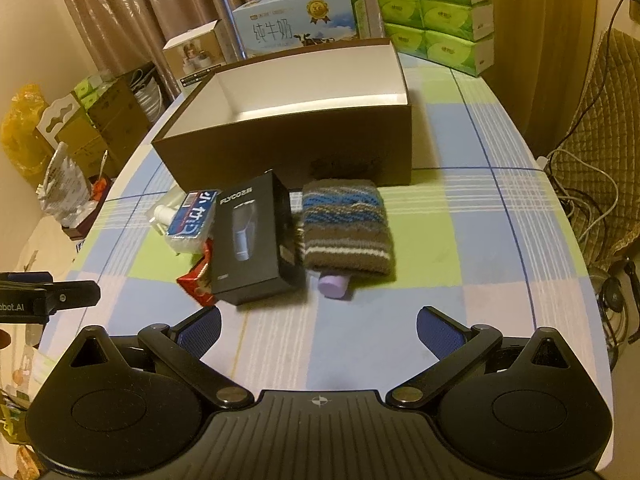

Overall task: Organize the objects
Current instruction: 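Grasp the knitted striped sock with the right tool while the left tool grasps the black FLYCO box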

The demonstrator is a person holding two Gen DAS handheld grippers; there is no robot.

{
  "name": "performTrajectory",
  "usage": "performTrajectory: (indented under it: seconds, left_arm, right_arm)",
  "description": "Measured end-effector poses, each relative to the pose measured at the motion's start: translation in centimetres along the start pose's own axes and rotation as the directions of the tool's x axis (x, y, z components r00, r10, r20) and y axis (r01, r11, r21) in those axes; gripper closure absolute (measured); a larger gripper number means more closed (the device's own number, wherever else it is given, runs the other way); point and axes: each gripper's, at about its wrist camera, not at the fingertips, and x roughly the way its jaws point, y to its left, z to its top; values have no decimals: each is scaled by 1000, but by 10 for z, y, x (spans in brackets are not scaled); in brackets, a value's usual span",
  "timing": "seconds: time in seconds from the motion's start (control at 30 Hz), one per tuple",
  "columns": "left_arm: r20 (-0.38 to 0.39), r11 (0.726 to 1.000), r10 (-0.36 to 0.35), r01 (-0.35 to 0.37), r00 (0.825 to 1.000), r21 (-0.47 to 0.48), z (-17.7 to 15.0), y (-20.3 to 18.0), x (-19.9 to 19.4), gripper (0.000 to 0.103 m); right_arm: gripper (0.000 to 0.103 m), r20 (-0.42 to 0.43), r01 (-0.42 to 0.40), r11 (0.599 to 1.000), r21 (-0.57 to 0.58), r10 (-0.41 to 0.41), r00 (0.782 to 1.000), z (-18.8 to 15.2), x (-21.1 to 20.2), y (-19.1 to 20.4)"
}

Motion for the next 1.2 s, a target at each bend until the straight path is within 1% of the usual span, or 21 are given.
performTrajectory:
  seconds: [0.37,0.57,0.63,0.7,0.97,1.2]
  left_arm:
    - [-4,1000,-20,19,1000,-22,16,-12,26,1]
    - [-5,998,-53,53,999,-16,28,-28,44,2]
    - [-2,998,-61,61,998,-14,31,-33,50,4]
    - [-5,997,-70,70,998,-16,35,-39,57,4]
    - [-21,995,-91,90,996,-29,42,-53,81,4]
    - [-40,995,-88,86,995,-48,48,-62,100,9]
  right_arm:
    - [2,25,-35,998,-42,36,999,17,24,-14]
    - [3,29,-46,997,-57,48,998,26,43,-25]
    - [8,28,-56,997,-56,58,998,29,50,-29]
    - [10,25,-69,996,-54,70,997,32,57,-33]
    - [13,21,-114,993,-36,115,993,44,86,-53]
    - [17,-9,-151,989,-8,150,989,50,113,-67]
